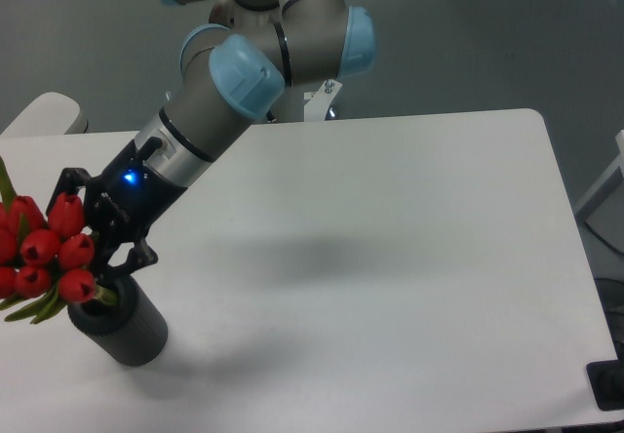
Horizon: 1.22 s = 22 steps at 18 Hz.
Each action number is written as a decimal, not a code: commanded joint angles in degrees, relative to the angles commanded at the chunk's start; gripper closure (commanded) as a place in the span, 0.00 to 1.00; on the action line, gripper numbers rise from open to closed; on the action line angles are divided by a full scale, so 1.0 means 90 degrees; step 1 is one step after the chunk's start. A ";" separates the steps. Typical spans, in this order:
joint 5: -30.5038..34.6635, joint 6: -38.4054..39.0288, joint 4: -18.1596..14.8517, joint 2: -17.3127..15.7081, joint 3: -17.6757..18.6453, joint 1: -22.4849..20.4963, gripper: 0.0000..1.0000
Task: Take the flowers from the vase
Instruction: 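Lift the gripped tulips straight up out of the grey vase, then carry the tulip bunch away from the vase and hold it aloft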
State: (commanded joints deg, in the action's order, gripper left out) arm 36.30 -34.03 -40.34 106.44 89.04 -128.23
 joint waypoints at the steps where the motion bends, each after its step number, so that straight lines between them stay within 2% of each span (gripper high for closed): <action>1: 0.0000 0.0108 -0.0010 0.0000 -0.0078 0.0000 0.52; 10: -0.0234 0.0577 -0.0010 -0.0039 -0.0460 -0.0048 0.56; 15: -0.0429 0.0646 -0.0010 -0.0039 -0.0528 -0.0477 0.58; 18: -0.0878 0.0617 -0.0019 -0.0020 -0.0655 -0.0926 0.60; 22: -0.0918 0.0179 -0.0010 0.0302 -0.0831 -0.1317 0.60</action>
State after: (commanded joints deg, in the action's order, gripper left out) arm 28.04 -32.42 -40.43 109.15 81.57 -140.09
